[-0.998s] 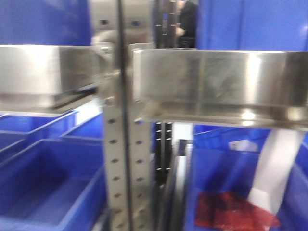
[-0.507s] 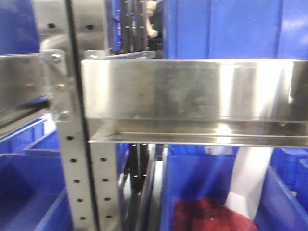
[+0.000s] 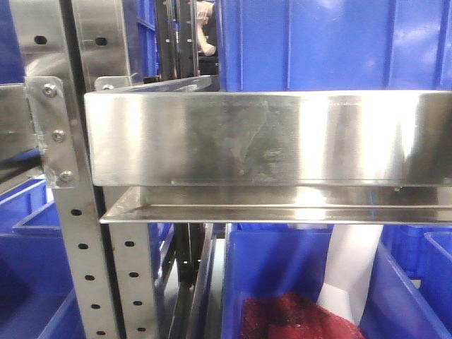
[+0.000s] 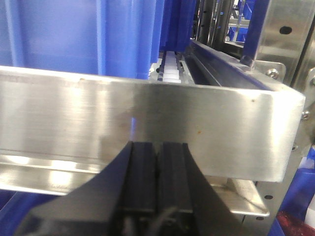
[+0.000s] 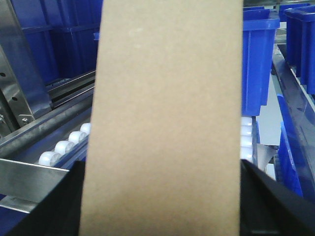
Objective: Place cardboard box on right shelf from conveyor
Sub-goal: 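Extend the right gripper over the shelf rollers and lower the box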
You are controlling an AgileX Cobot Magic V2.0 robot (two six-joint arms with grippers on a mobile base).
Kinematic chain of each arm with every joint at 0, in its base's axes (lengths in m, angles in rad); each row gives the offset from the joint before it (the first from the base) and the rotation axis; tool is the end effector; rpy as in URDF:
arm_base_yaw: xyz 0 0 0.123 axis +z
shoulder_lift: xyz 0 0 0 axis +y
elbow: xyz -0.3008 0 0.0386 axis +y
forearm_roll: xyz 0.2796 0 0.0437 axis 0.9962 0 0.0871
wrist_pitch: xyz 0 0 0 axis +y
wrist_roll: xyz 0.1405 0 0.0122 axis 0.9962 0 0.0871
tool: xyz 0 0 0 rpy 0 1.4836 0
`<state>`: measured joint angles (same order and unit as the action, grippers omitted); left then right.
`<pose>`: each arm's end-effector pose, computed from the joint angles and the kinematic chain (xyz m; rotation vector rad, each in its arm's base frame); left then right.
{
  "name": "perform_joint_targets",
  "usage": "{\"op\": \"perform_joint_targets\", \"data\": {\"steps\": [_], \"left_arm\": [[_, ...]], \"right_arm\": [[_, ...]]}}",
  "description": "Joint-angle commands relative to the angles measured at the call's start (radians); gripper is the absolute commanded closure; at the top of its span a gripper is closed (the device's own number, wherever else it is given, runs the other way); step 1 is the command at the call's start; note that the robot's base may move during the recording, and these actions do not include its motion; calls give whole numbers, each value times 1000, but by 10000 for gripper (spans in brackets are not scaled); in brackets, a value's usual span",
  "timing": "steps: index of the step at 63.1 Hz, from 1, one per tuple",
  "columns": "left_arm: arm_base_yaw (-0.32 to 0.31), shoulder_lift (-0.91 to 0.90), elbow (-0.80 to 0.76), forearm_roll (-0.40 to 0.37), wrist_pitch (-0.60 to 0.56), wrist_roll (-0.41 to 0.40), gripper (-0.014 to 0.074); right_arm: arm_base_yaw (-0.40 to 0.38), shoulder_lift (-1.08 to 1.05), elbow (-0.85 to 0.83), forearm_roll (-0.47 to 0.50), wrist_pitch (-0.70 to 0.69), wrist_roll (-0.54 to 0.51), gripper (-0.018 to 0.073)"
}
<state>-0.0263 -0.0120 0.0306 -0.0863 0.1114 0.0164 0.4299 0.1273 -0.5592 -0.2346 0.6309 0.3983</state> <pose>0.1199 -0.0045 0.1904 -0.0273 1.6136 -0.0817 0.0819 0.0162 0.3424 -0.0820 1.6796 0.3667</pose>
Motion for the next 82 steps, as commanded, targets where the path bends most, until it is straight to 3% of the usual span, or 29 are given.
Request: {"op": "perform_joint_targets", "data": {"steps": [1,52,64,74,82], "left_arm": [[-6,-12,-3,-5,-84,-5,715],[-6,-12,-3,-5,-84,-5,715],[-6,-12,-3,-5,-84,-5,715],[-6,-12,-3,-5,-84,-5,715],[-6,-12,-3,-5,-84,-5,715]], "right_arm": [[-5,16,-27,-27,-99,-8,396],[-5,19,-30,-27,-115,-8,396],[-5,100,-125,-27,-125,-10,396],[-5,246,-255,-27,-116,-121,396],[-5,379,-350,-27,-101,-355,396]]}}
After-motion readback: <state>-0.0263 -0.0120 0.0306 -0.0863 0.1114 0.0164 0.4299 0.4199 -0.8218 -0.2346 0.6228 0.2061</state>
